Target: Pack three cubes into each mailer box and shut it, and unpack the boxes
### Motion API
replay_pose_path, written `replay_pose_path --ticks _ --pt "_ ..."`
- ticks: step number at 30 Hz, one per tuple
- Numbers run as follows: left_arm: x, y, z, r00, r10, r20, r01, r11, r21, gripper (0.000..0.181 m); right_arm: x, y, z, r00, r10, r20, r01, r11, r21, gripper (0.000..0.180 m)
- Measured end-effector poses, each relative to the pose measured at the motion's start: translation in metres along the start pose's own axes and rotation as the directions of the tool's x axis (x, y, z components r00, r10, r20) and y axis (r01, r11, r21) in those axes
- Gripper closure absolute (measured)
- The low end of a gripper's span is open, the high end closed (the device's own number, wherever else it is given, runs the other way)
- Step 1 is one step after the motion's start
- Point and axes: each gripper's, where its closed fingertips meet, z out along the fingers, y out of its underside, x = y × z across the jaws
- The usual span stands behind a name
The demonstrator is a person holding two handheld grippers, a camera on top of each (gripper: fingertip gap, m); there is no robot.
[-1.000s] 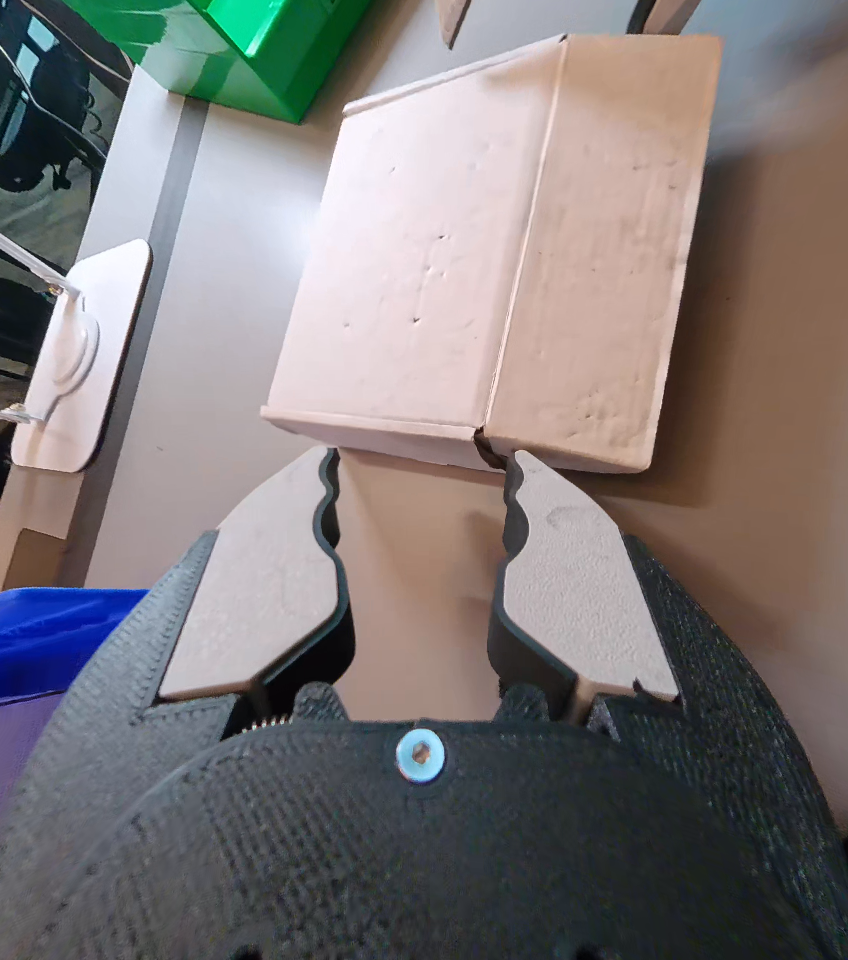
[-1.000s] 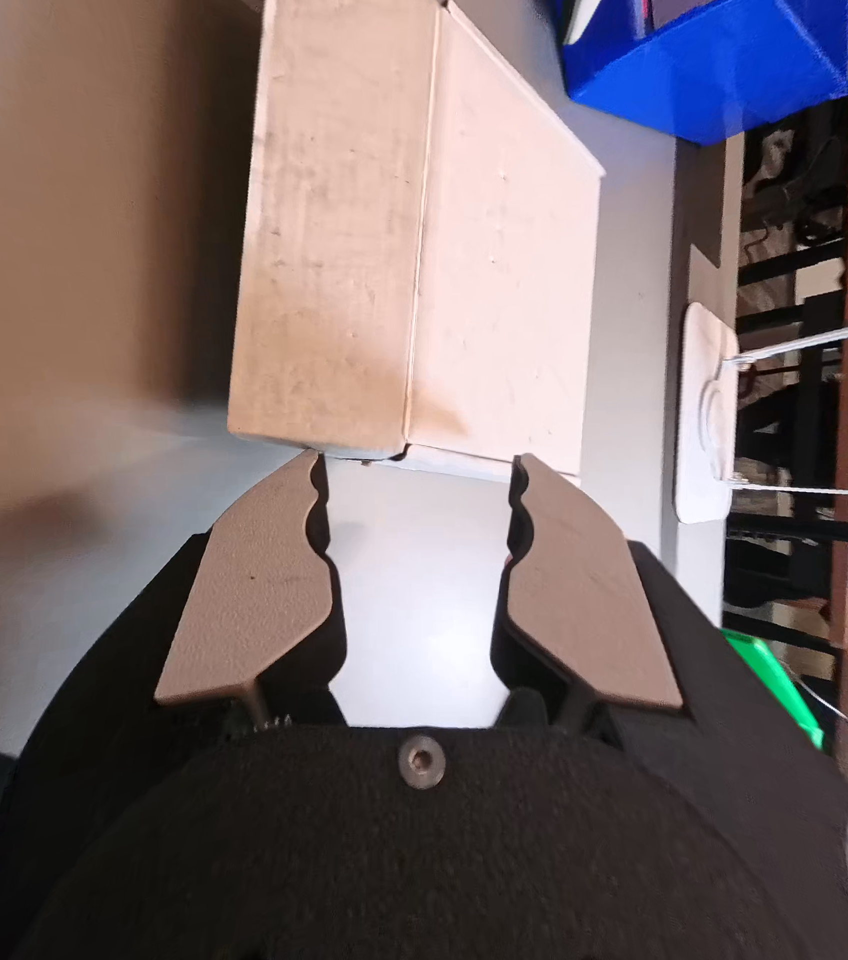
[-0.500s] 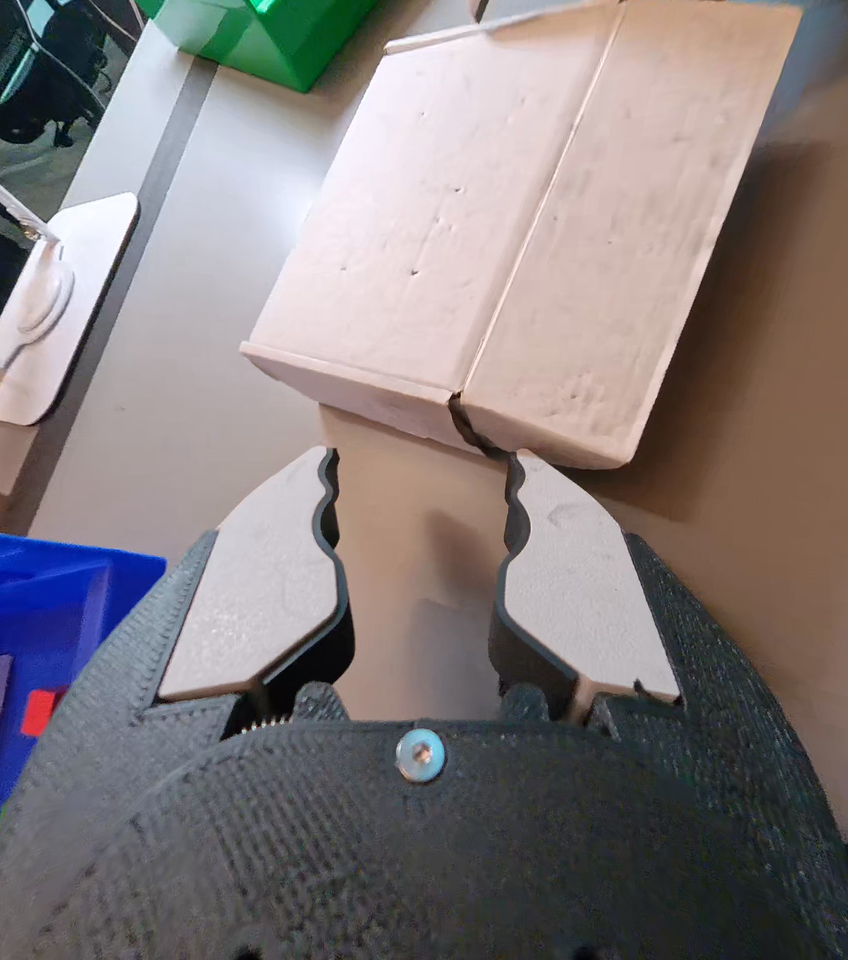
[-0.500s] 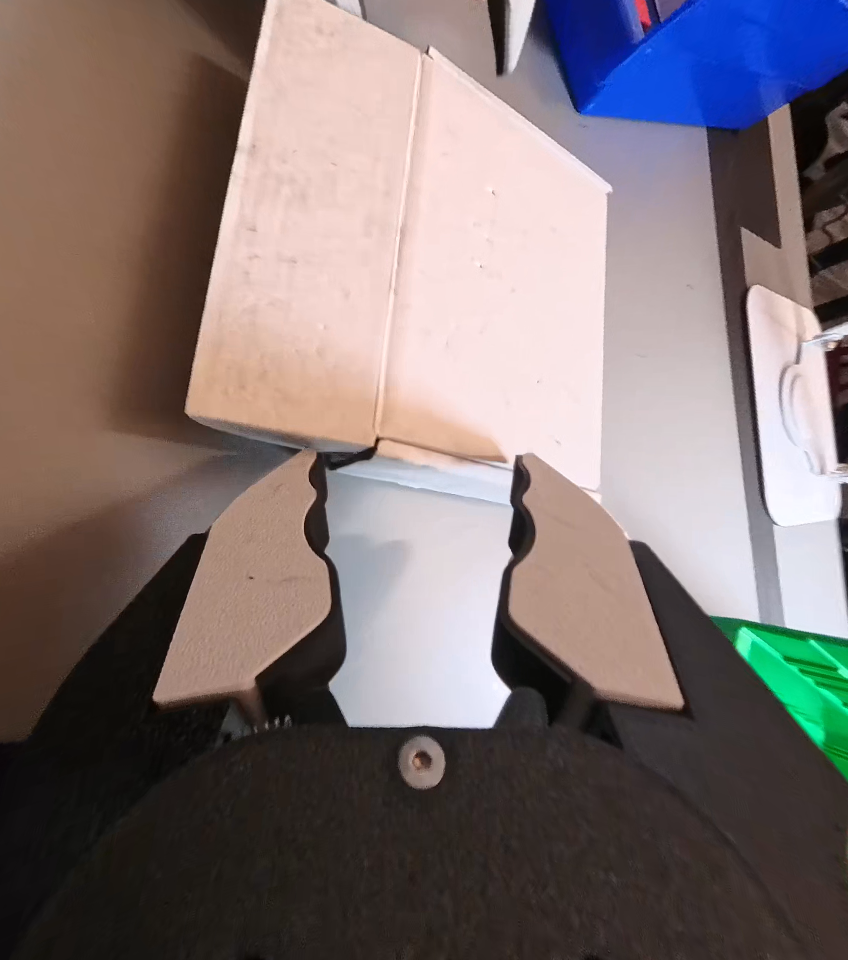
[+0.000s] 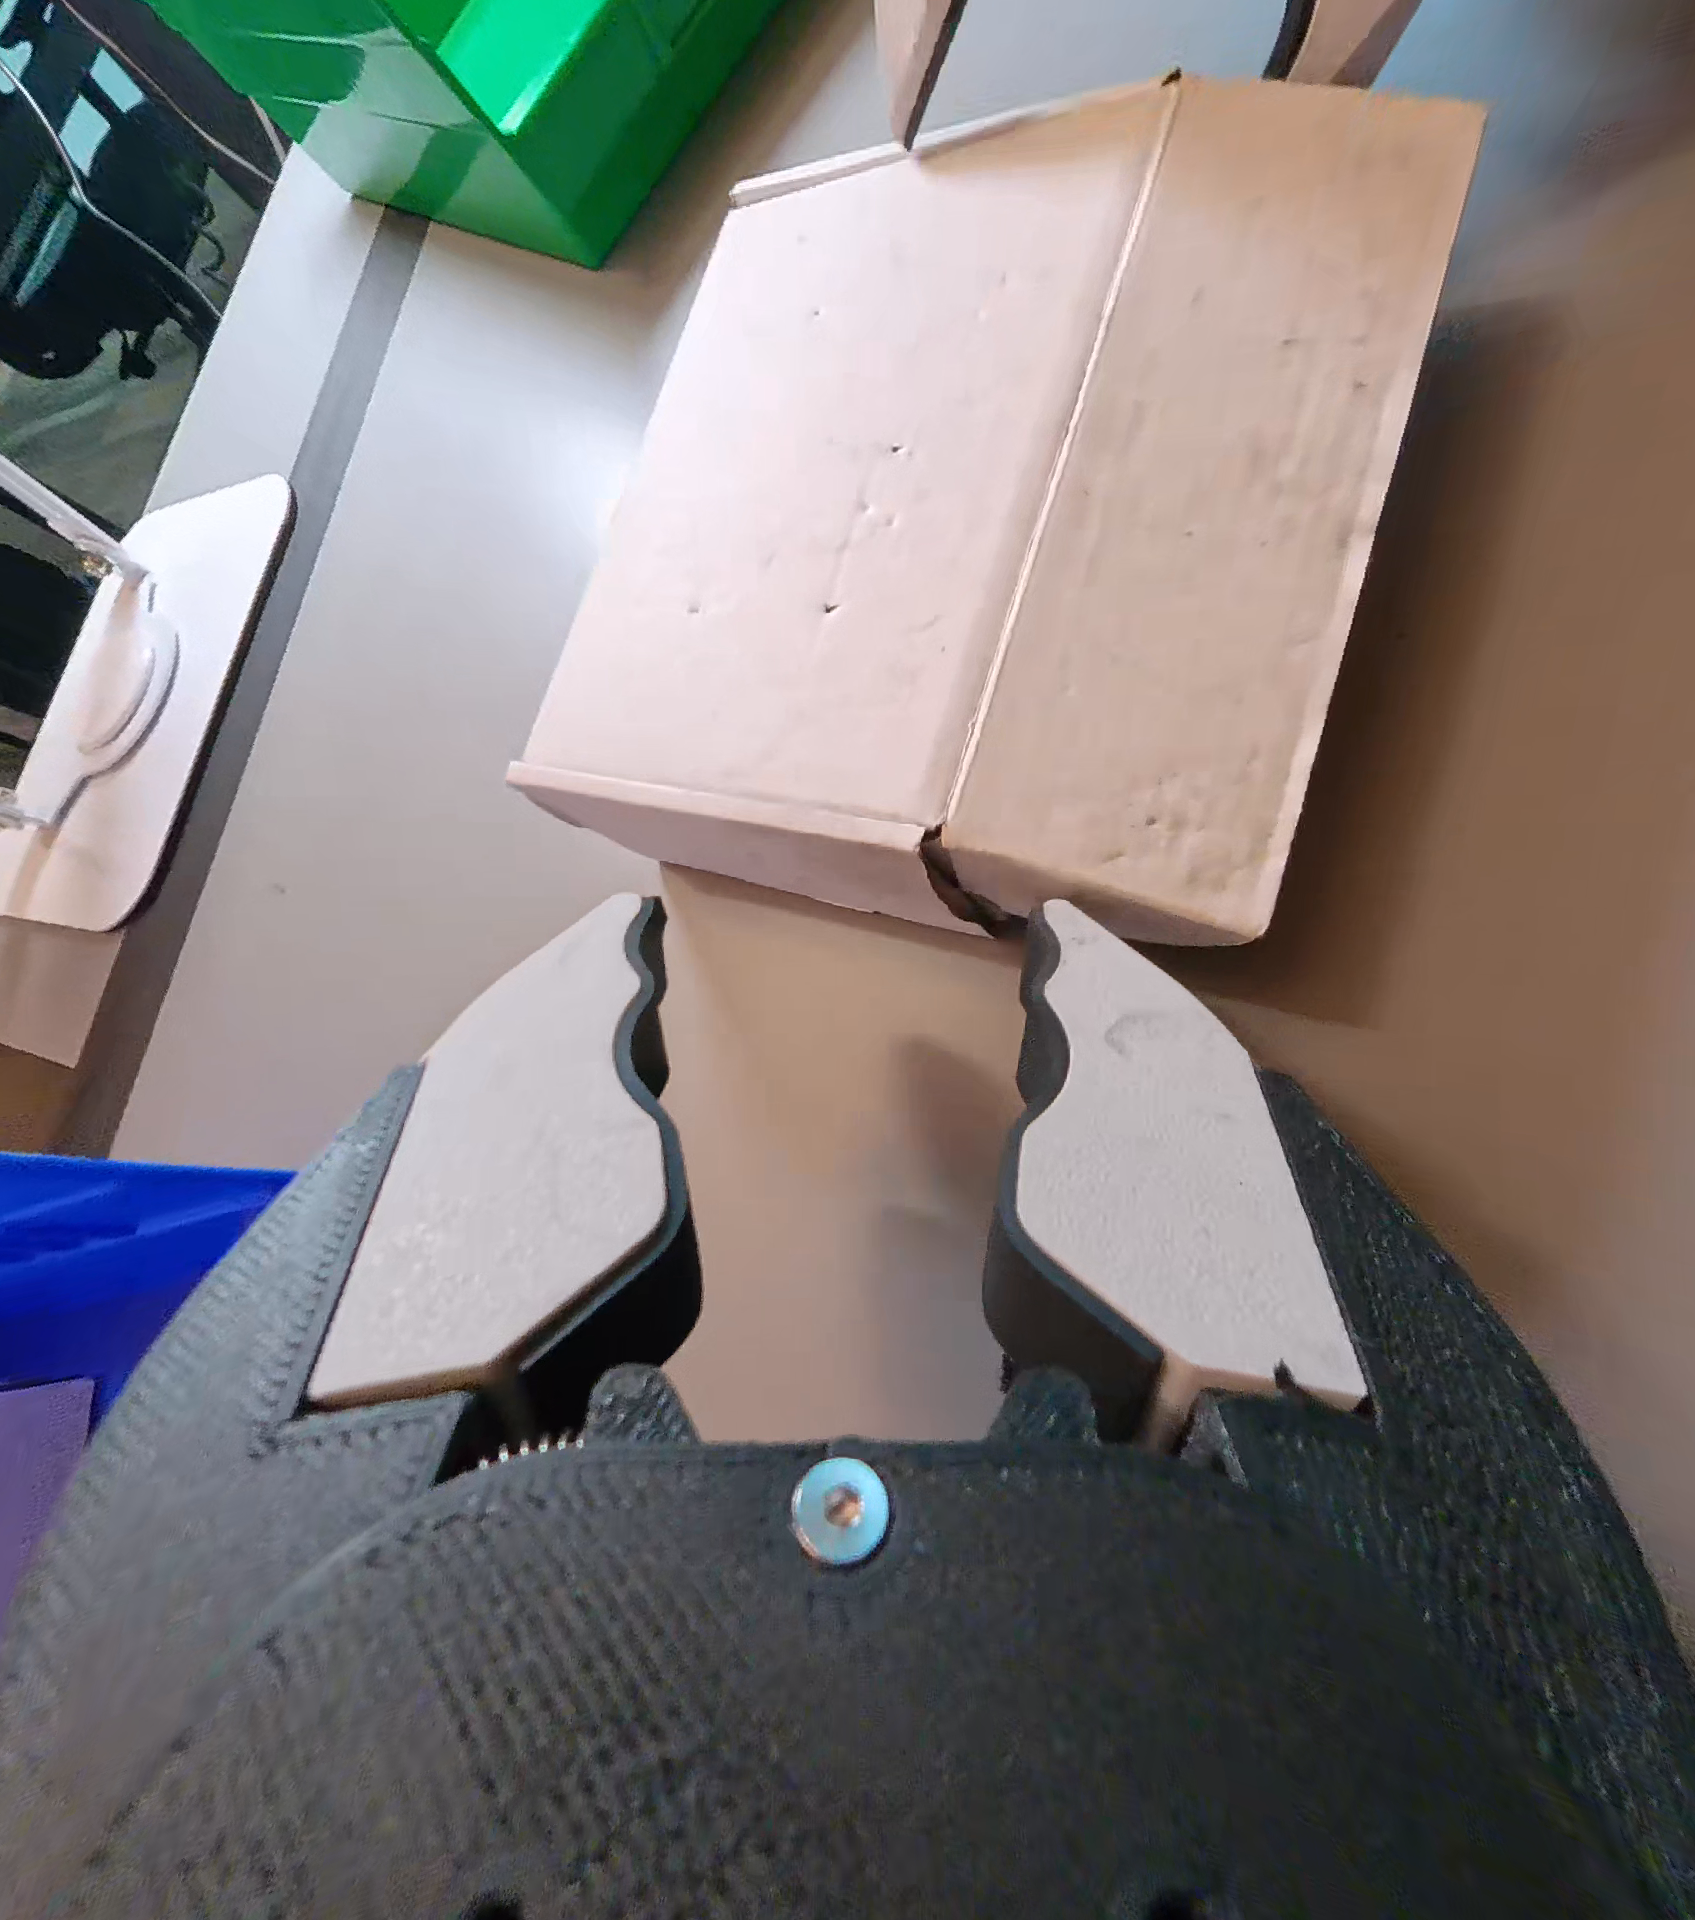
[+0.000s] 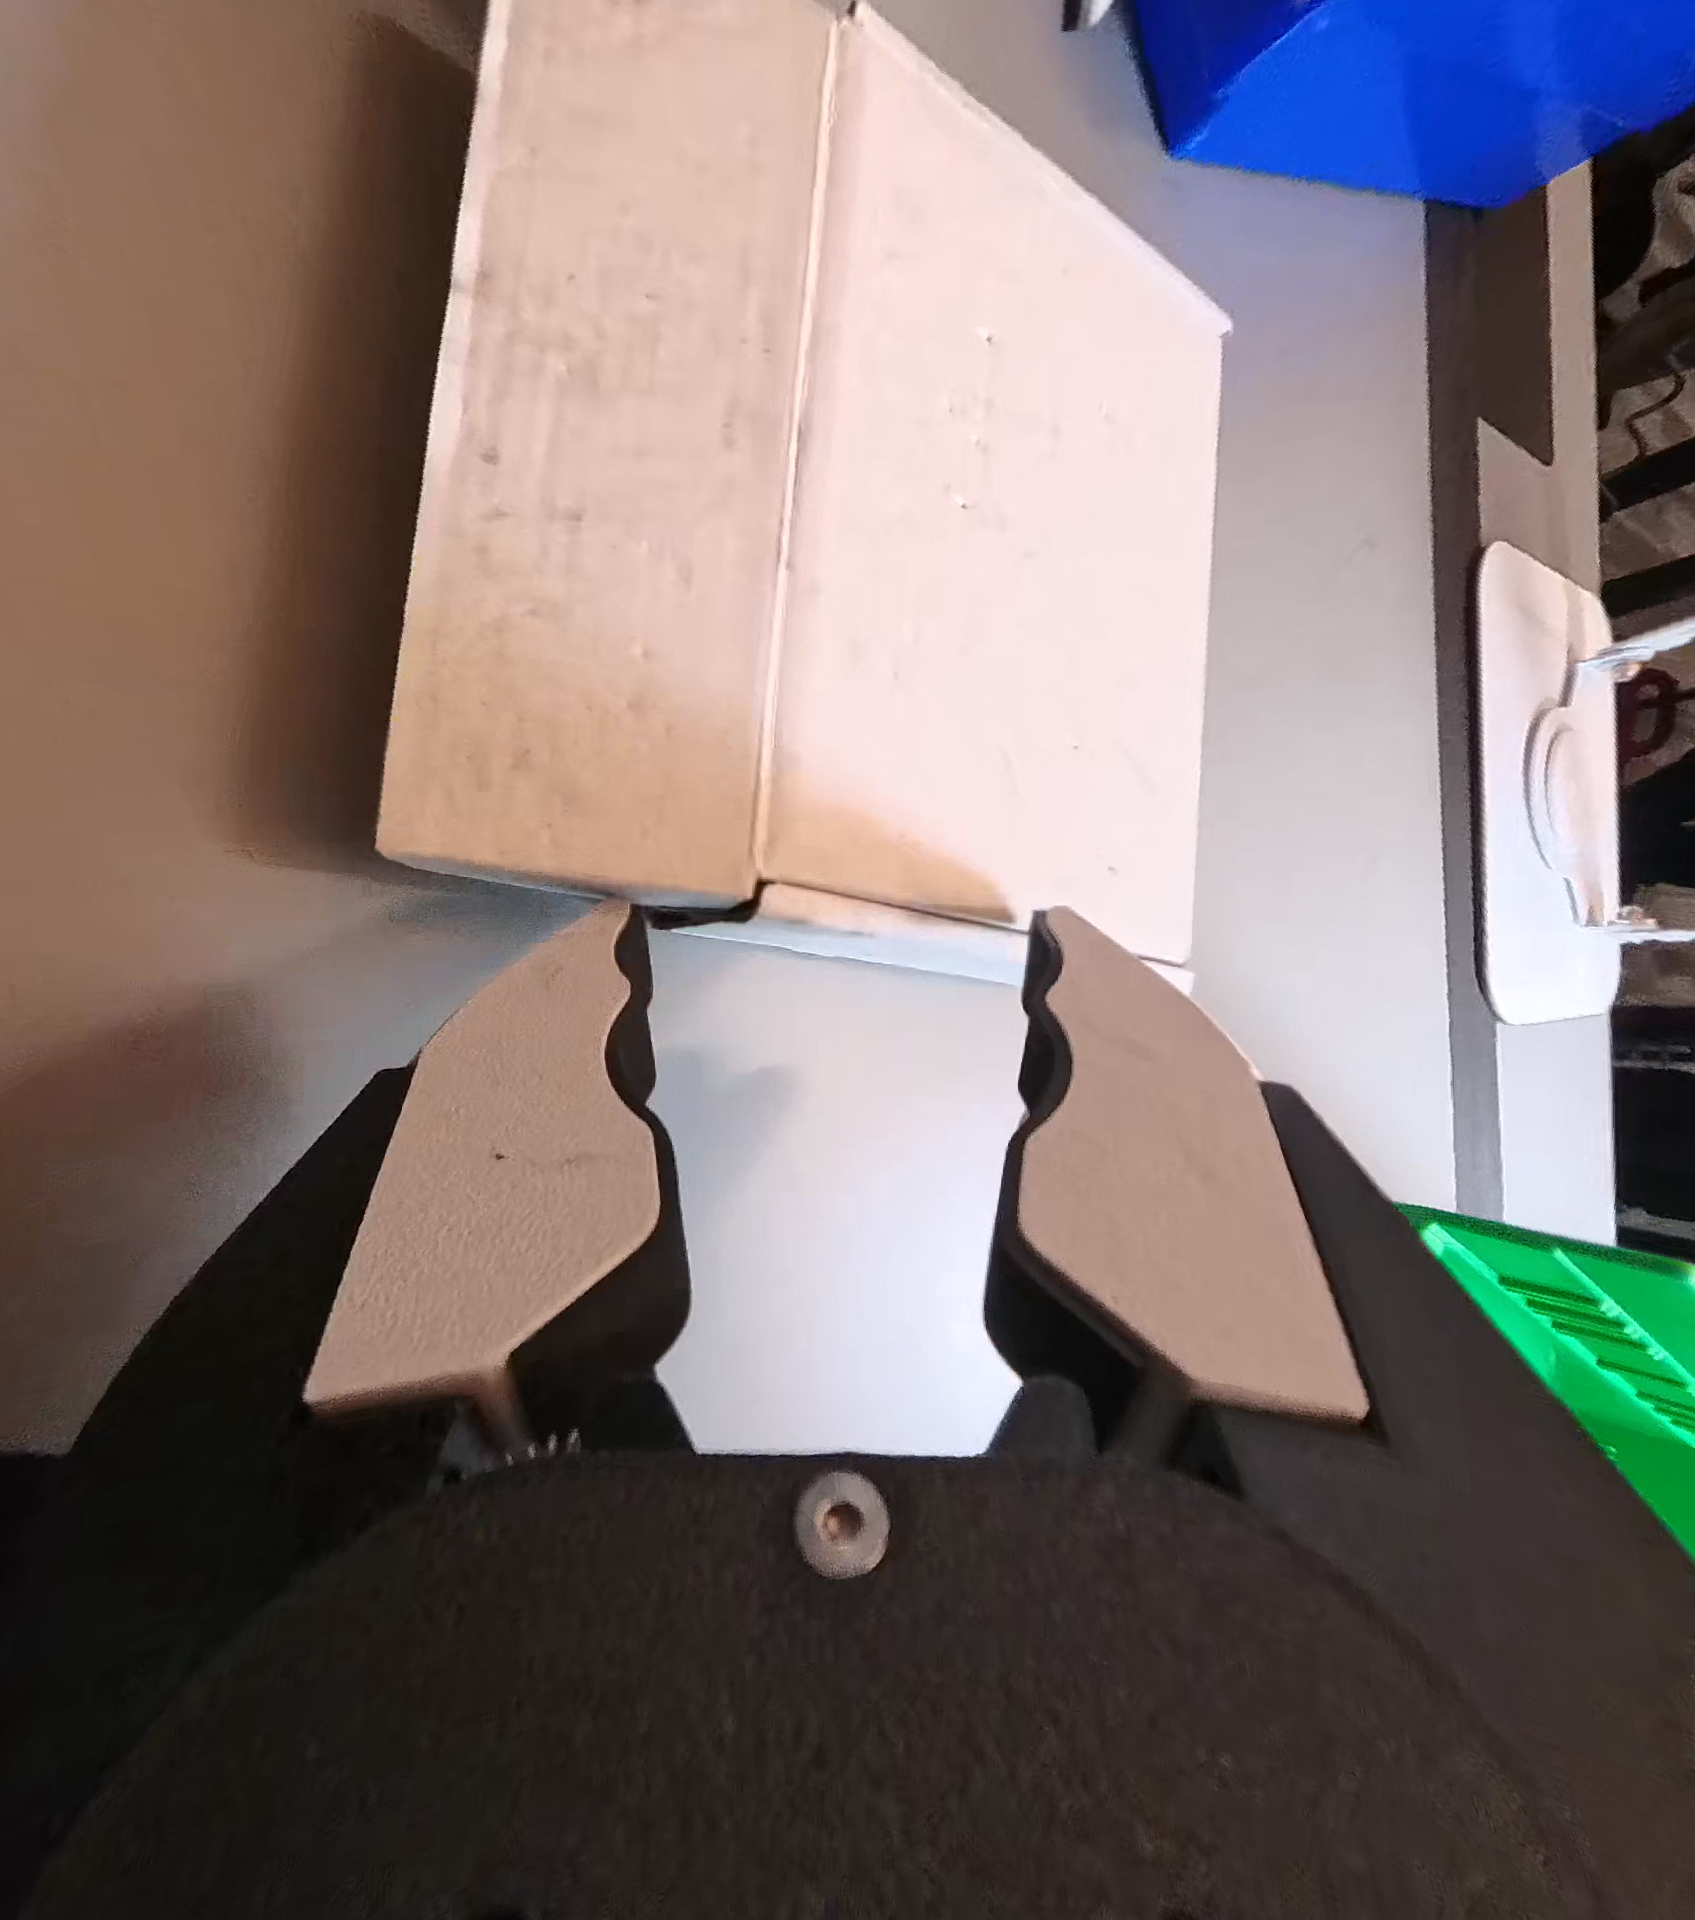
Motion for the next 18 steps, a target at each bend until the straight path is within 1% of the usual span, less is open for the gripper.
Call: replay_pose_path --ticks 4,10,13,15,17,18 --pt "0.0019 0.0000 0.0038 1.000 0.015 0.012 -0.015 1.000 -0.003 0.126 0.0023 0.0032 0.0035 0.999 -0.045 -0.021 0.044 0.999 -0.026 0.112" --pt "0.0040 0.0030 0.0087 0.993 0.056 0.103 -0.058 0.998 0.011 0.159 0.0042 0.0013 0.0066 0.989 -0.121 -0.085 0.119 0.992 -0.026 0.117" --pt "0.0058 0.0032 0.0094 0.990 0.070 0.119 -0.072 0.997 0.015 0.165 0.0046 0.0013 0.0067 0.987 -0.135 -0.092 0.133 0.991 -0.024 0.118" --pt "0.0047 0.0031 0.0084 0.991 0.064 0.117 -0.065 0.998 0.009 0.159 0.0049 0.0019 0.0064 0.986 -0.140 -0.089 0.138 0.990 -0.025 0.118" --pt "0.0026 0.0040 0.0057 0.996 0.019 0.086 -0.020 1.000 0.006 0.146 0.0044 0.0024 0.0046 0.989 -0.127 -0.072 0.126 0.992 -0.024 0.118" --pt "-0.0010 0.0051 0.0034 0.997 -0.007 0.079 0.007 1.000 0.007 0.142 0.0036 0.0022 0.0025 0.994 -0.099 -0.050 0.099 0.995 -0.017 0.118"
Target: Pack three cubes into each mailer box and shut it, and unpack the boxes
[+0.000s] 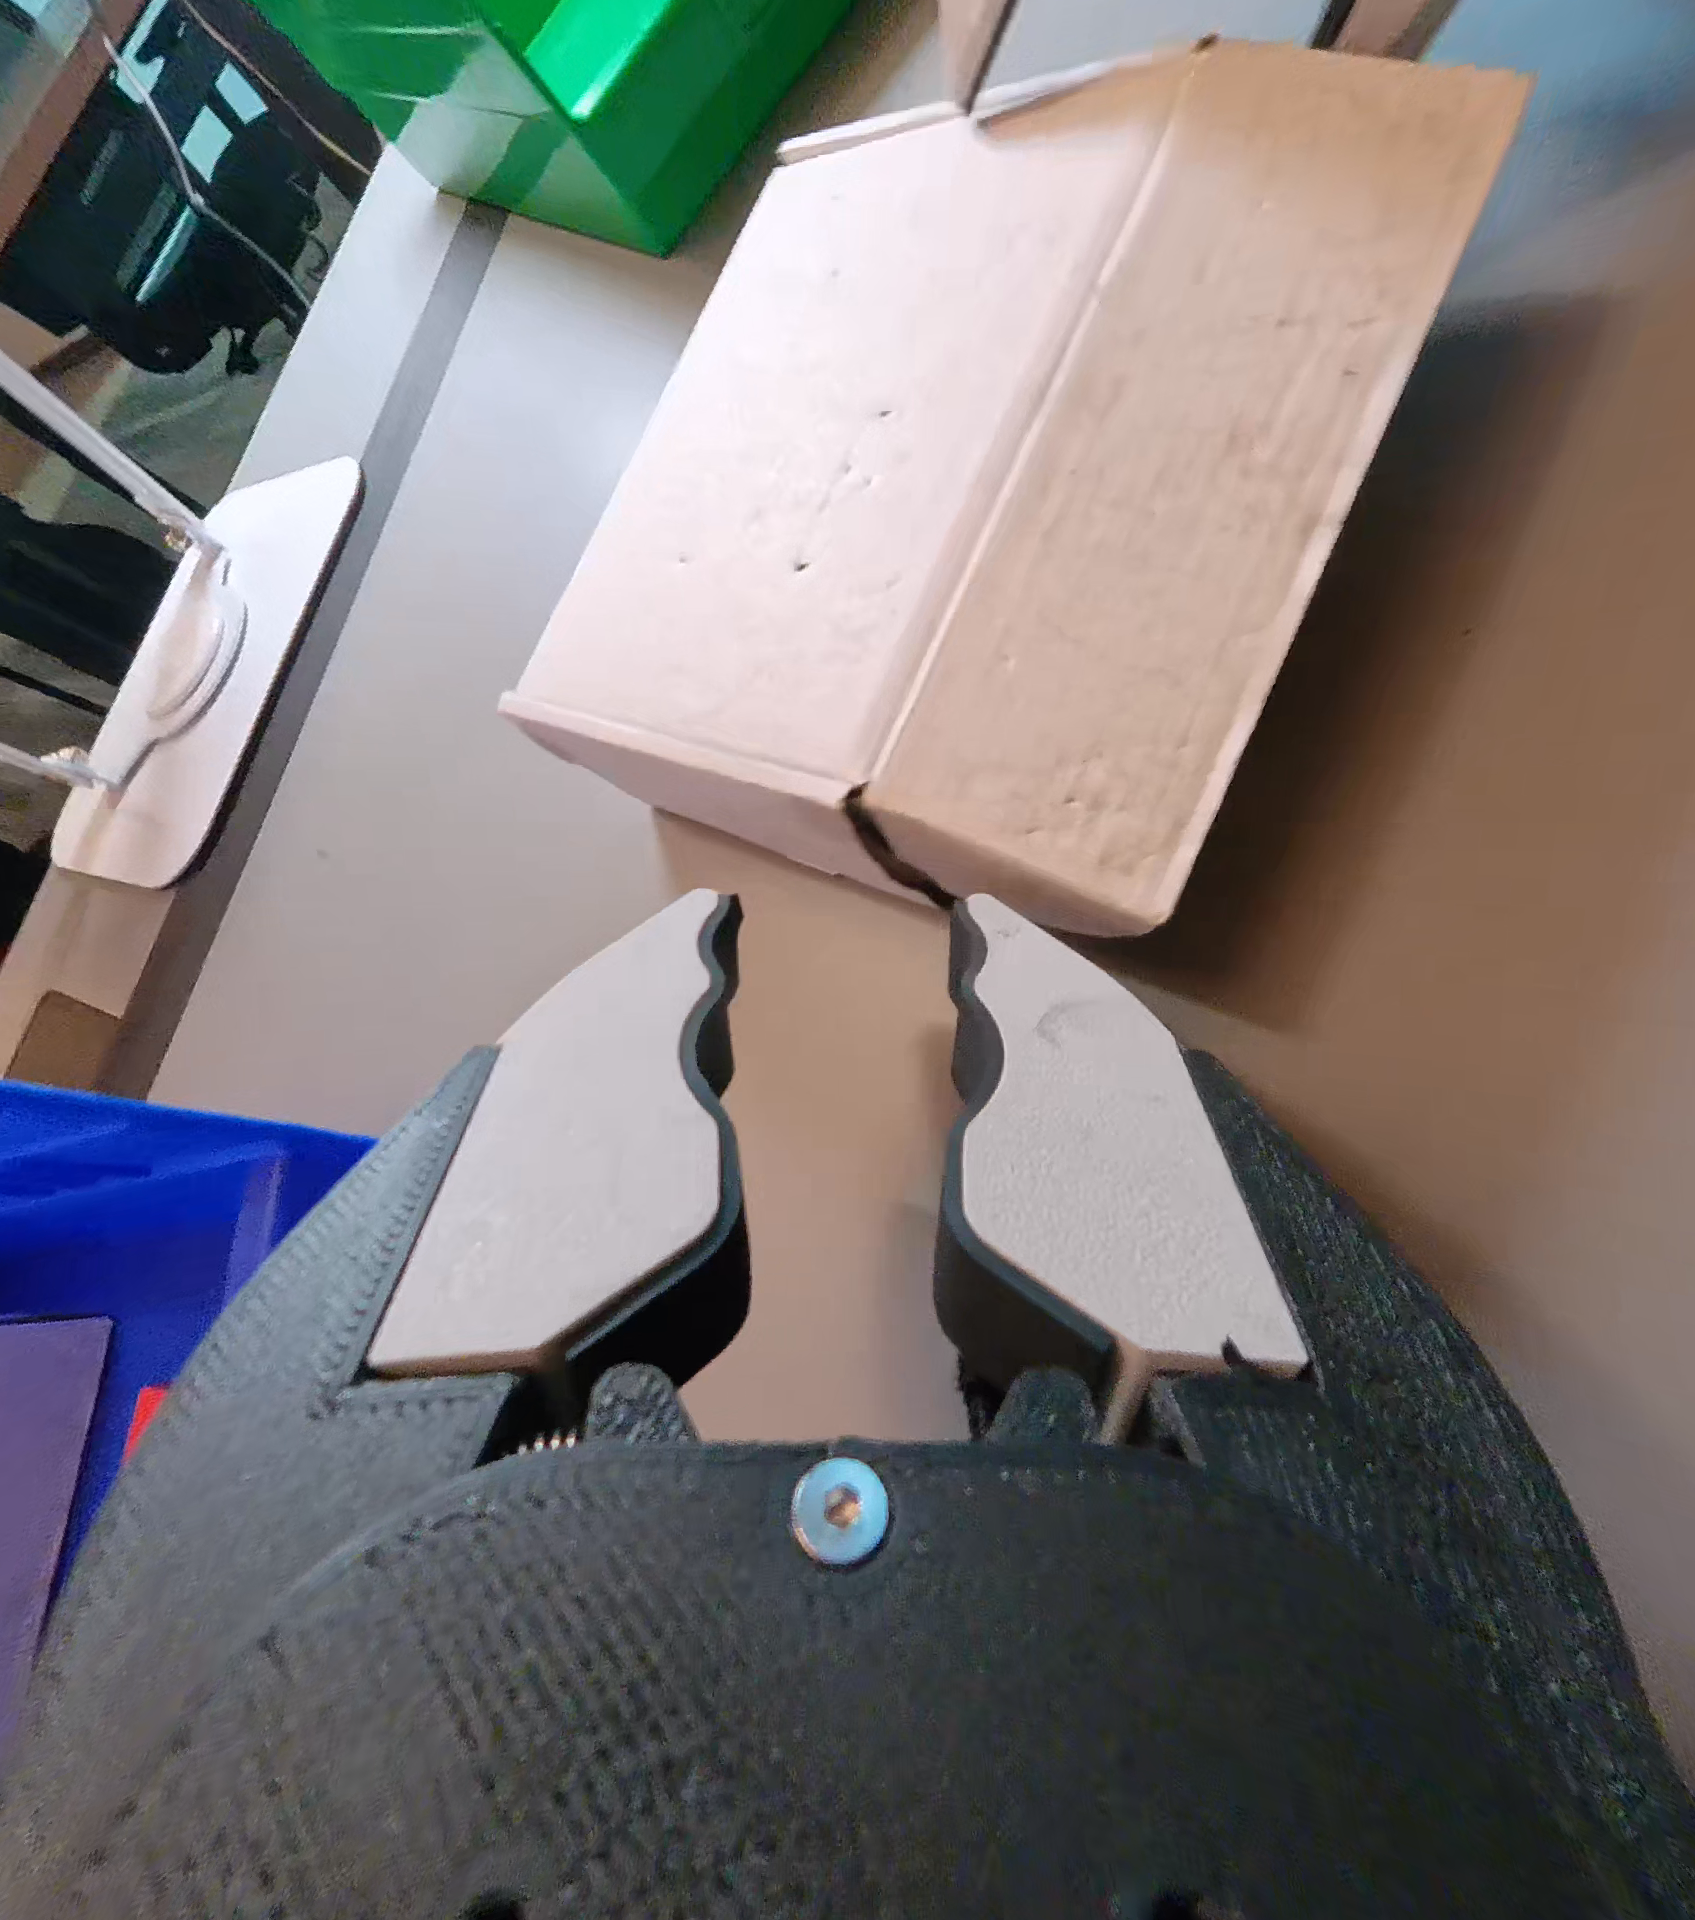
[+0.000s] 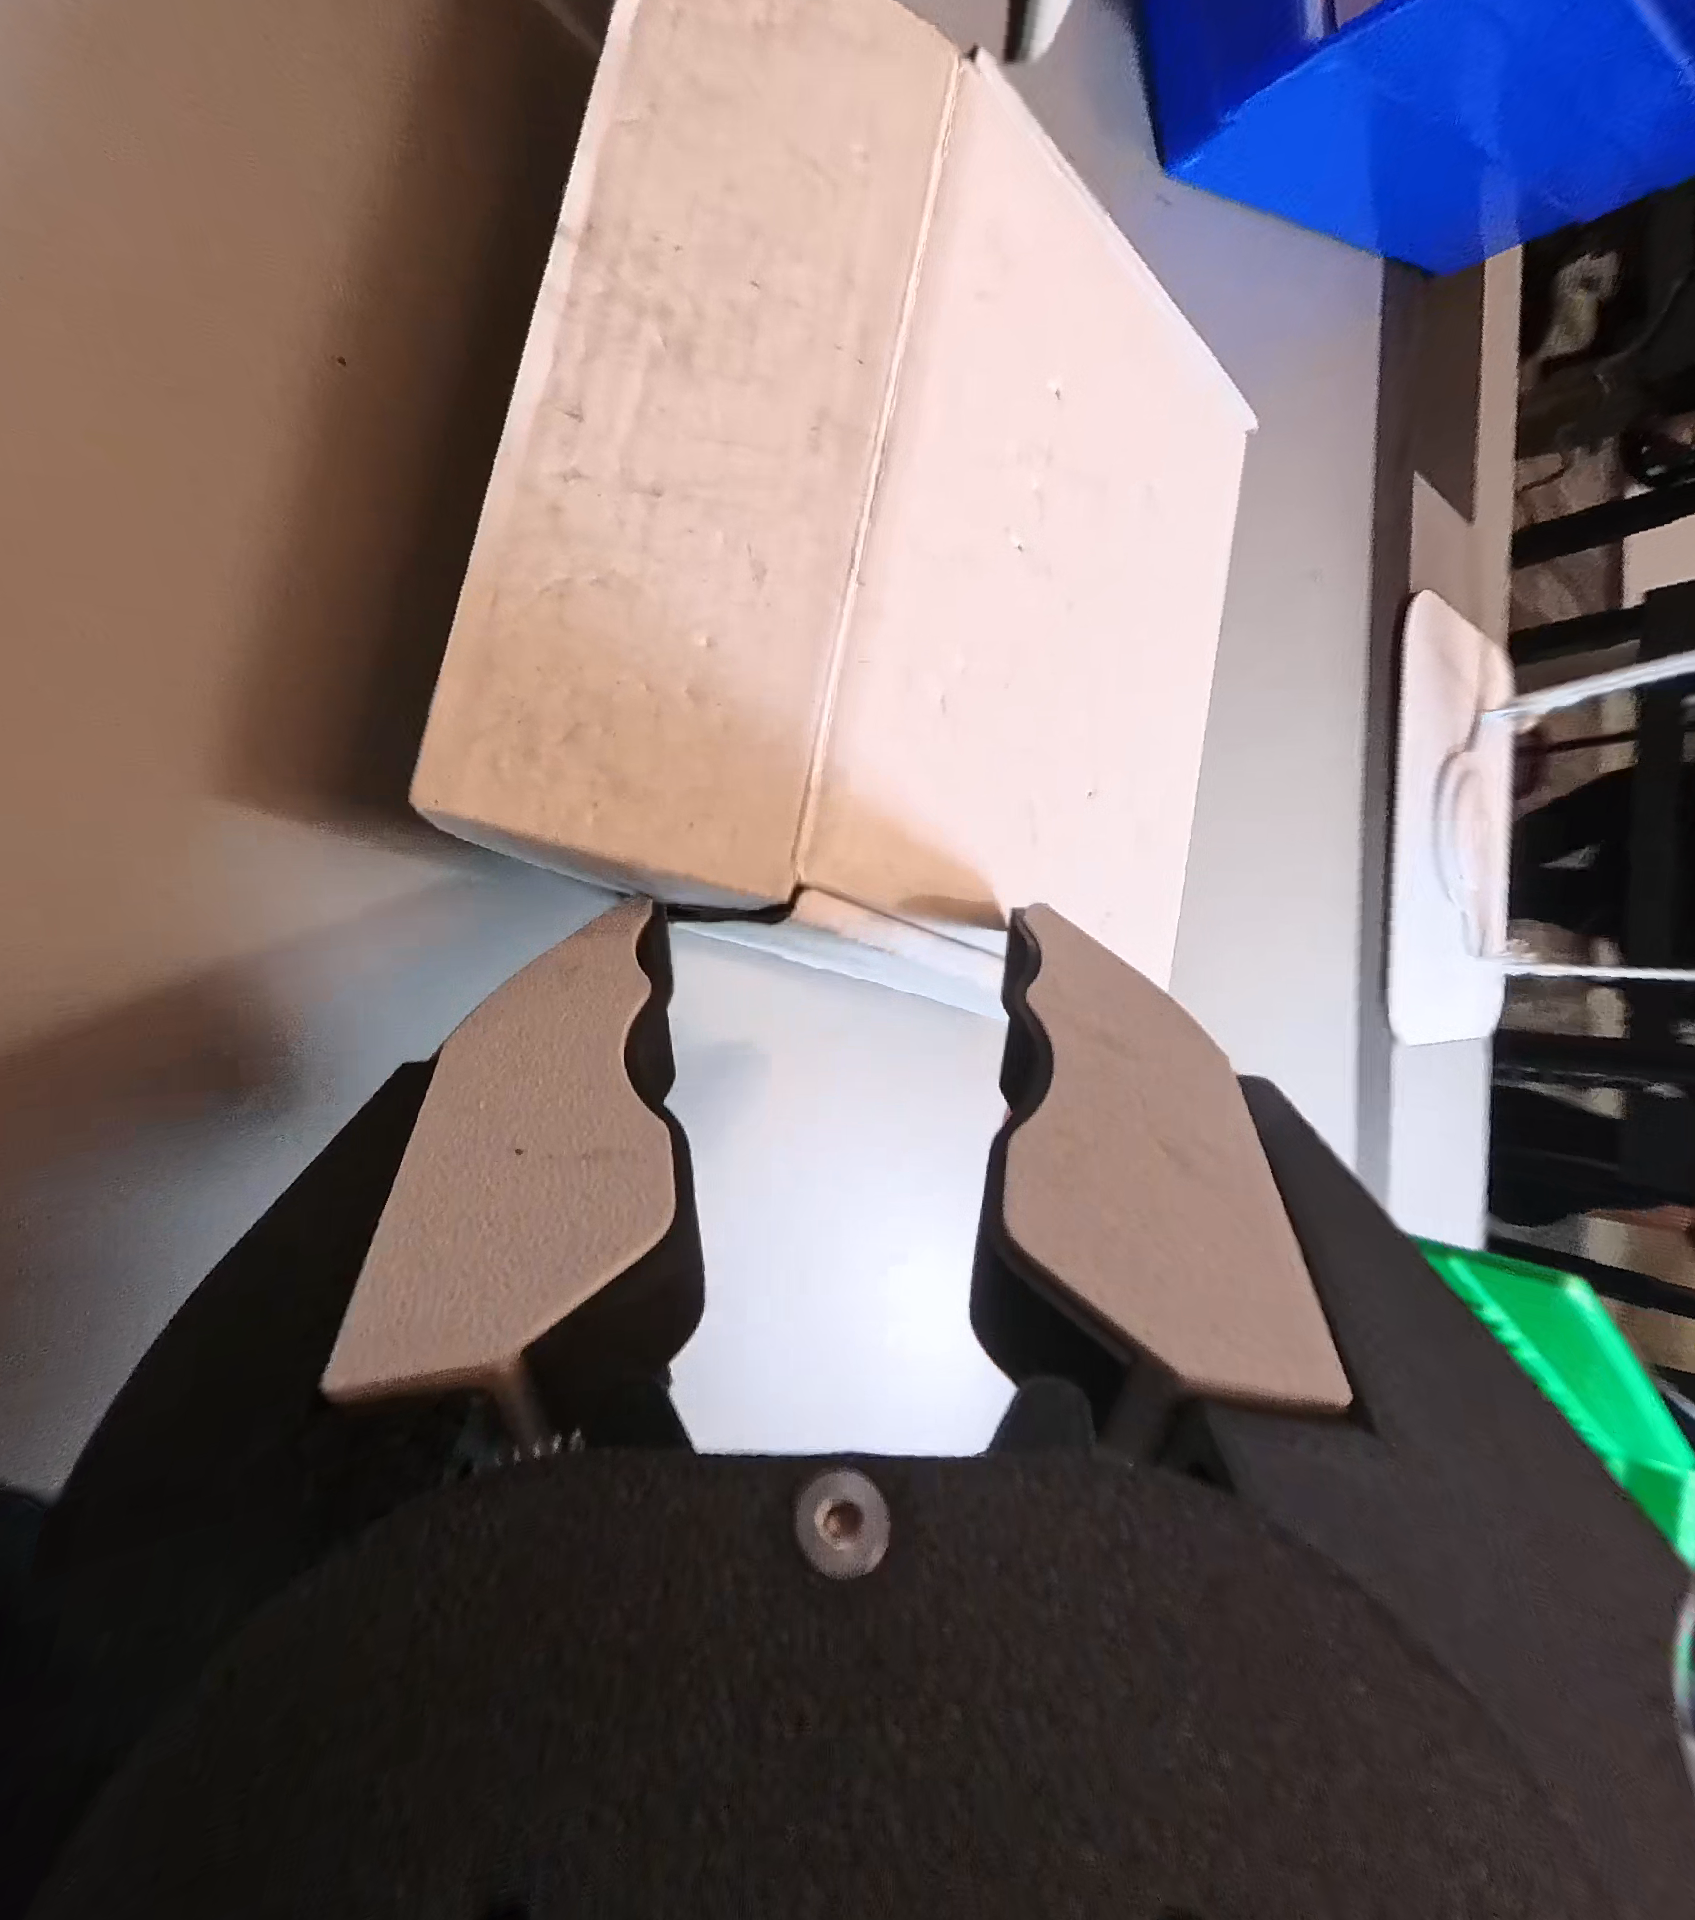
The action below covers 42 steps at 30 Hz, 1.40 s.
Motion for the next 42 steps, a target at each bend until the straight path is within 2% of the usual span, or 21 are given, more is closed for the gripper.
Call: replay_pose_path --ticks 4,6,14,21,25,29,33,37,39,42 --pt "-0.012 0.004 -0.010 0.986 -0.146 -0.086 0.150 0.988 0.038 0.127 0.000 0.001 -0.013 0.971 0.198 0.132 -0.201 0.979 0.013 0.102" --pt "-0.019 -0.002 -0.017 0.977 -0.184 -0.103 0.194 0.976 0.096 0.129 0.005 -0.001 -0.017 0.944 0.286 0.162 -0.293 0.956 0.020 0.097" --pt "-0.018 -0.004 -0.007 0.983 -0.131 -0.126 0.139 0.988 0.062 0.132 0.004 0.005 -0.013 0.892 0.408 0.197 -0.407 0.912 -0.048 0.098" --pt "-0.019 0.004 -0.002 0.994 -0.070 -0.086 0.074 0.996 0.046 0.132 0.005 0.020 -0.008 0.941 0.323 0.101 -0.315 0.945 -0.087 0.097" --pt "-0.019 0.003 0.007 0.995 -0.057 -0.085 0.061 0.997 0.045 0.128 0.009 0.026 0.003 0.959 0.264 0.100 -0.251 0.960 -0.121 0.091" --pt "-0.010 -0.005 0.011 0.988 -0.053 -0.143 0.062 0.996 0.057 0.125 0.011 0.025 0.011 0.965 0.236 0.117 -0.220 0.967 -0.129 0.090" --pt "-0.006 -0.007 0.012 0.989 -0.042 -0.139 0.053 0.996 0.071 0.131 0.013 0.025 0.013 0.969 0.219 0.117 -0.207 0.973 -0.106 0.094" --pt "-0.002 -0.007 0.009 0.989 -0.044 -0.142 0.056 0.995 0.082 0.132 0.007 0.024 0.013 0.967 0.220 0.131 -0.210 0.974 -0.083 0.106" --pt "-0.003 -0.003 0.006 0.984 -0.068 -0.166 0.080 0.995 0.067 0.127 0.005 0.024 0.011 0.961 0.235 0.143 -0.224 0.970 -0.088 0.102" --pt "-0.005 -0.001 0.000 0.941 -0.205 -0.271 0.227 0.973 0.053 0.118 -0.005 0.028 0.003 0.913 0.332 0.236 -0.316 0.943 -0.104 0.095"
